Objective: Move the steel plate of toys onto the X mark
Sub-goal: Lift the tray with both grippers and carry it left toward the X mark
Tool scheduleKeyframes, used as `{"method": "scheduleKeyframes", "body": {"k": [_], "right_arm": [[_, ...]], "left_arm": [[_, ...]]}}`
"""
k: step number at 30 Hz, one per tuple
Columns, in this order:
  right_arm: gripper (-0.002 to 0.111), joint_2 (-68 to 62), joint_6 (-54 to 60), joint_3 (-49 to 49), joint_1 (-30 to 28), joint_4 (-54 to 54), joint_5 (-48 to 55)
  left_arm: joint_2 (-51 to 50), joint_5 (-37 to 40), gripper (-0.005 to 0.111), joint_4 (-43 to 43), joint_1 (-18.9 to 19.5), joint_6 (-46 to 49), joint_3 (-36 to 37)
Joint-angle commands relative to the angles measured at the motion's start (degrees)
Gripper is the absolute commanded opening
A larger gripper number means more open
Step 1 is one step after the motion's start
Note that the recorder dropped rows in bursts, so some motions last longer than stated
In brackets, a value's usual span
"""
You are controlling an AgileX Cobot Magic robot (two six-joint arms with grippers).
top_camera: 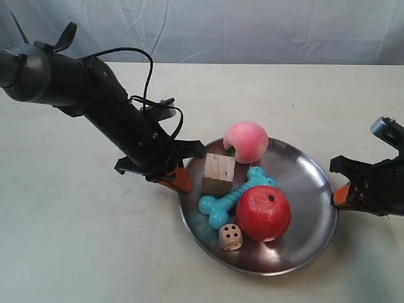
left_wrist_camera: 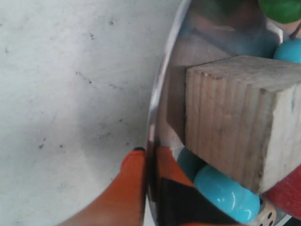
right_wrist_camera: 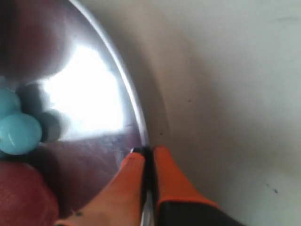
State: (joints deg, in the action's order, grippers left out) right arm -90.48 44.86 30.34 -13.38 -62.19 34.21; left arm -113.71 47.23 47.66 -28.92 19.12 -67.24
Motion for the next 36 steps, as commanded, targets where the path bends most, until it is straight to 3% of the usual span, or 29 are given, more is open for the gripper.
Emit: {"method": "scheduleKeyframes", "body": {"k": [1, 6, 11, 22, 36], "right_arm": [[0.0, 0.2, -0.93, 3.27, 0.9, -5.96, 13.14], [0.0, -0.11, -1.02, 4.31, 0.9, -6.31, 13.99], [0.0, -0.11, -1.08, 4.24, 1.51, -6.31, 13.69], [0.0, -2.51, -4.97, 9.82, 13.69, -6.94, 10.59], [0.0, -12.2, -11.52, 23.99, 24.91, -6.57, 10.33]], "left_arm": [[0.95, 6.22, 0.0, 6.8, -0.71, 1.12, -0.87], [1.06, 8.54, 0.0, 7.24, 2.88, 1.01, -0.87], [2.13, 8.15, 0.0, 7.24, 3.76, 1.01, -0.87], [3.64, 8.37, 0.0, 5.26, 4.07, 1.01, -0.87], [6.04, 9.86, 0.0, 2.98, 13.38, 0.77, -0.87]]}}
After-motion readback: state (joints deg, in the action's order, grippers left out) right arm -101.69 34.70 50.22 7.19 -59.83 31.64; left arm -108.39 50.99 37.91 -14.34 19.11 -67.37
